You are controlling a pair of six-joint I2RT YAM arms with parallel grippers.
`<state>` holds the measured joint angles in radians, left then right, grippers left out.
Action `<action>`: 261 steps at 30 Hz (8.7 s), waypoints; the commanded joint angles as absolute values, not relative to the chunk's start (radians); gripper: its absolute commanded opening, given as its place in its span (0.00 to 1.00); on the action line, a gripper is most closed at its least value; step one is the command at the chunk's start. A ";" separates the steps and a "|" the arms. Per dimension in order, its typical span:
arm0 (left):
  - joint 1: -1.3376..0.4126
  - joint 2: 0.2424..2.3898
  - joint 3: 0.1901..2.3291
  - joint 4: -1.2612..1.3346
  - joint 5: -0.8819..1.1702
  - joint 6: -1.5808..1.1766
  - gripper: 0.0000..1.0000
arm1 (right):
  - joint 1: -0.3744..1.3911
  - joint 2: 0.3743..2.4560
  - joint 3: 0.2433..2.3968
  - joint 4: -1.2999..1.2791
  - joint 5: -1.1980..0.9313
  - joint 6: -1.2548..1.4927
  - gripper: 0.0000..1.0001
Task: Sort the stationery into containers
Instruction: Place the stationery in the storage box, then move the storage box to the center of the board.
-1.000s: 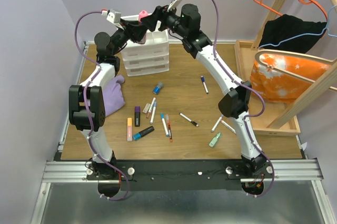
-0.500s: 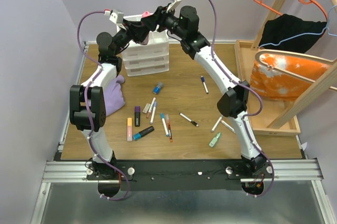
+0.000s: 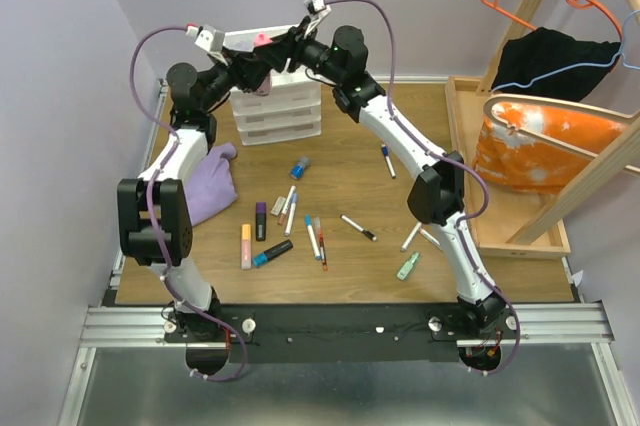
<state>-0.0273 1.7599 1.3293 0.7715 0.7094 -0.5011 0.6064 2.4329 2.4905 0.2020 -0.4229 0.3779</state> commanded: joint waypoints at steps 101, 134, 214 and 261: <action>0.017 1.222 1.040 -0.137 0.574 0.021 0.88 | 0.641 1.643 1.385 0.078 -0.047 0.107 0.80; 0.003 1.824 1.698 -0.066 0.601 -0.066 0.00 | 0.522 1.686 1.353 0.078 -0.074 0.094 0.49; -0.049 2.051 2.120 -0.357 0.123 -0.117 0.57 | 0.428 1.941 1.606 0.006 -0.195 0.149 0.64; 0.015 1.786 1.879 -0.285 -0.087 -0.176 0.79 | 0.426 2.150 1.962 0.069 -0.331 0.228 0.70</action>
